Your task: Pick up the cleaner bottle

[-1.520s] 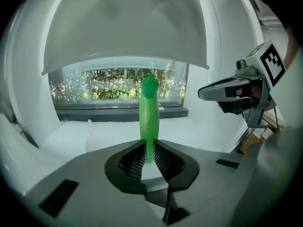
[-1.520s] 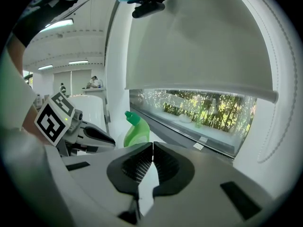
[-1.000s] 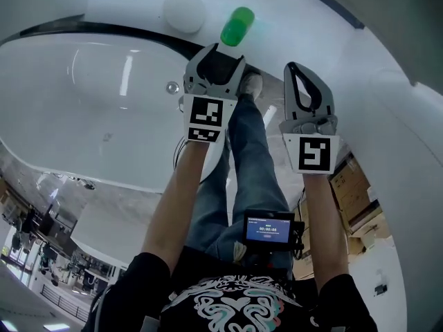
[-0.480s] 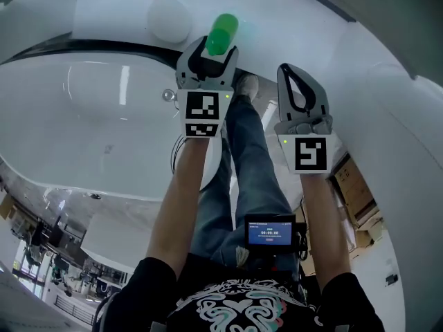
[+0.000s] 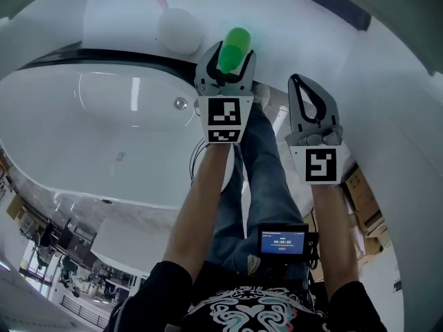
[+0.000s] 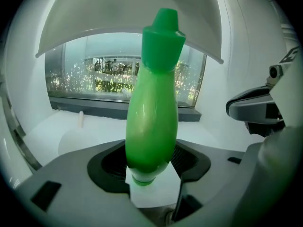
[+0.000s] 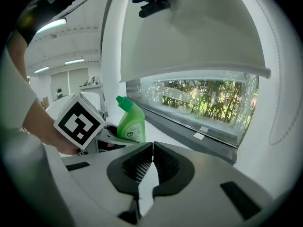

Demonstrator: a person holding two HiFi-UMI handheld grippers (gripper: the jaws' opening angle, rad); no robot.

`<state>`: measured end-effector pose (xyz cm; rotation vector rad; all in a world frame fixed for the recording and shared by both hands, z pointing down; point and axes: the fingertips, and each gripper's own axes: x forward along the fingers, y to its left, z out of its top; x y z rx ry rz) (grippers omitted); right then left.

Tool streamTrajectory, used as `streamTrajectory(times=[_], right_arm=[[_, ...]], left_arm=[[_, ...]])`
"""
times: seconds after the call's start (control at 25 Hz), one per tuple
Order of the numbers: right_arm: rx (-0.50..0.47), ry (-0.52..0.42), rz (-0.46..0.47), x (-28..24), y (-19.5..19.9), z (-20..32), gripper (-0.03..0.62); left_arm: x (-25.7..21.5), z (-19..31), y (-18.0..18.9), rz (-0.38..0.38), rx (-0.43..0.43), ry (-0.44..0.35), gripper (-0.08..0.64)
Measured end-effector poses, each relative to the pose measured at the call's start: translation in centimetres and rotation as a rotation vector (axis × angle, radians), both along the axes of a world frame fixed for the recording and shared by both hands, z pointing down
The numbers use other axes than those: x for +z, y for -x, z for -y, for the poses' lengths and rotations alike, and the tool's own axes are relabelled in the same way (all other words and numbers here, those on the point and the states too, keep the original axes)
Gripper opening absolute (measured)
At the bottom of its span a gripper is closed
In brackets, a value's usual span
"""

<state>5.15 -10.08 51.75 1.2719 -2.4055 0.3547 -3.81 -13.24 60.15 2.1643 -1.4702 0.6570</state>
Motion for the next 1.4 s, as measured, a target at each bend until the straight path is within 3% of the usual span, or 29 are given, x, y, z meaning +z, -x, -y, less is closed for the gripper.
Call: streamTrajectory(times=[0.68,1.12,1.24,1.4], right_arm=[[0.018,0.027,-0.022,1.8,-1.2,0.3,0.028],[0.024,0.024,-0.012,1.5,-1.1,1.0,0.028],[0.022,0.028,-0.013,1.9,-1.4,0.9,0.028],[0.025,0.036,-0.017,2.2,-1.6,0.8,0.028]], left_arm=[[1.3,2.1,-0.6,-0.042,-0.032,-0.022,0.242],[1.0,2.4,-0.1,-0.024,-0.045,-0.045,0.221],[0.9,2.9,0.4,-0.063,-0.031,-0.037,0.206],[1.0,3.2,1.1,-0.143,-0.071,-0.006,0.204]])
